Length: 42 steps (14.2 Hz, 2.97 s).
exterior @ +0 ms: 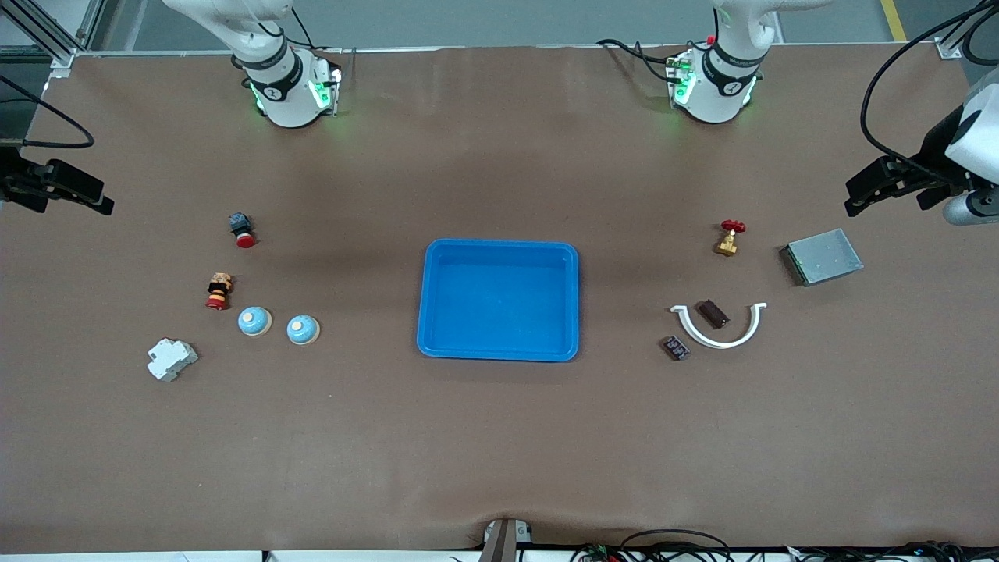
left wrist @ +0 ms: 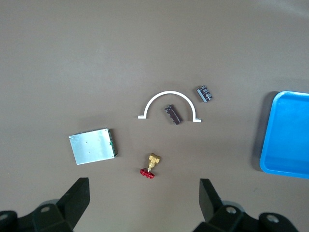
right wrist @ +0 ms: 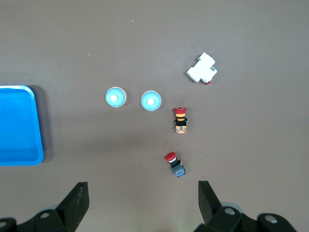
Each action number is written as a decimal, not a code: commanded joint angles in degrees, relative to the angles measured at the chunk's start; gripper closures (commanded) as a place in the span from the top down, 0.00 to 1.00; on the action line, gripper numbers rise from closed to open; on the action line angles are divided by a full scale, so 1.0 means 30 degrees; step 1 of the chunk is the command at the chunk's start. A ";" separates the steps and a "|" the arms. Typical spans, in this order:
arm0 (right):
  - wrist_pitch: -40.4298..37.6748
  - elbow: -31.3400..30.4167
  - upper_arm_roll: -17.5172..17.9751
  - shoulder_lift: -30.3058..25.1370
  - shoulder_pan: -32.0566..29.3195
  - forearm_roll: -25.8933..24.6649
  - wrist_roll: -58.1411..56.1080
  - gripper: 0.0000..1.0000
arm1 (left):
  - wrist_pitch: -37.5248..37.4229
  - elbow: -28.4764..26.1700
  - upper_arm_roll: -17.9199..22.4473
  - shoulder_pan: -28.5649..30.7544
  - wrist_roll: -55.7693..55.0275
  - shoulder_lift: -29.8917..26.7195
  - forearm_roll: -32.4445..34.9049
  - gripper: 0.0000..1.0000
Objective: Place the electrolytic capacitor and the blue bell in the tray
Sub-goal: 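Move the left gripper toward the brown capacitors beside the white arc, then grasp a brown capacitor with the left gripper while the right gripper reaches the bells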
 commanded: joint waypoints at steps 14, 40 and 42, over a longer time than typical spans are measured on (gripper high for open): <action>-0.0337 0.0546 0.0194 0.0305 -0.0262 -0.0220 -0.0186 1.00 | -0.0332 0.0537 -0.0095 0.0318 0.0021 0.2590 0.0472 1.00; 0.1478 0.0253 0.0252 0.2763 0.0409 -0.0015 0.0222 1.00 | 1.2702 -0.6698 -0.1091 0.0054 -0.9620 0.9416 0.0296 0.84; 0.2264 -0.0475 0.0281 0.3058 0.1198 0.0015 0.2000 1.00 | 1.4192 -0.7838 -0.1062 0.0083 -0.9649 0.9448 0.0325 0.74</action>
